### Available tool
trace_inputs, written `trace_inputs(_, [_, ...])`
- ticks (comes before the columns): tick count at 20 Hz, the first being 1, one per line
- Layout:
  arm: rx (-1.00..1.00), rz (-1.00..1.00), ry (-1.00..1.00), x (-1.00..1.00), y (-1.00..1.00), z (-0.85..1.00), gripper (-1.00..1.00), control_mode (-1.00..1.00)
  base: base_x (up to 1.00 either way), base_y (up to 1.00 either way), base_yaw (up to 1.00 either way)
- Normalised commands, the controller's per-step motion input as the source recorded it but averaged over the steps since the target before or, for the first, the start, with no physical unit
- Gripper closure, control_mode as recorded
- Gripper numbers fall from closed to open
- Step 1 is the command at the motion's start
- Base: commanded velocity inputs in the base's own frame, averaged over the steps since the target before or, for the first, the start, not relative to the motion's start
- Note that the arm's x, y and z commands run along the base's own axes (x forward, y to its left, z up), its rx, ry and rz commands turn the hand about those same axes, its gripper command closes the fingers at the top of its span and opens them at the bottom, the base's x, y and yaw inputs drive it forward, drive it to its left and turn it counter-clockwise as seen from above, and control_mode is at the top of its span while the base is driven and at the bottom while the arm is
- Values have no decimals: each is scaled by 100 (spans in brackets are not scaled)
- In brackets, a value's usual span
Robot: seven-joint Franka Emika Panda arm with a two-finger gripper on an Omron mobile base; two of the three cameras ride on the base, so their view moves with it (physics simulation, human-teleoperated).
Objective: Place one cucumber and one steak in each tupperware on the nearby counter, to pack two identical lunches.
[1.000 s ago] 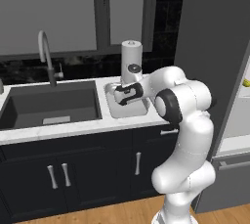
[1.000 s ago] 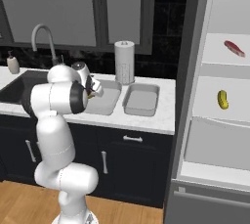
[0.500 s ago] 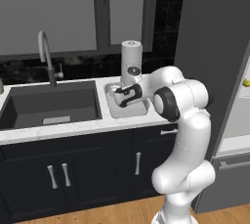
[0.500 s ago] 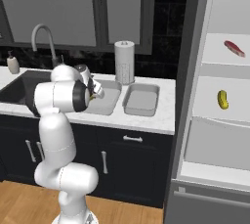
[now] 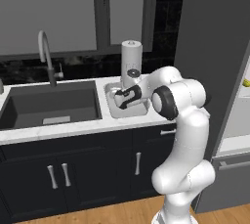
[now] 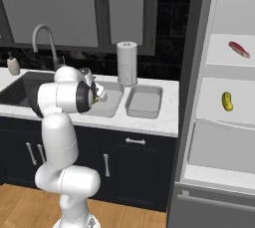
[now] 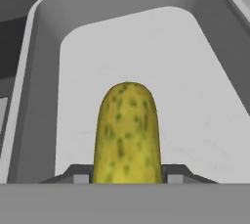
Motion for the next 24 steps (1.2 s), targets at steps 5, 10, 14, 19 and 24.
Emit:
trace_inputs(5, [0,0,0,3,0,-8,-100,-100,0,0,0])
trace_inputs(10, [0,1,0,1,0,-13,-100,-100,0,0,0])
trace_inputs(14, [0,0,0,3,0,-6,-100,-100,0,0,0])
trace_inputs(19, [0,0,0,0,0,0,-100,-100,0,0,0])
trace_inputs(24, [-1,0,0,0,0,3,-100,-100,0,0,0])
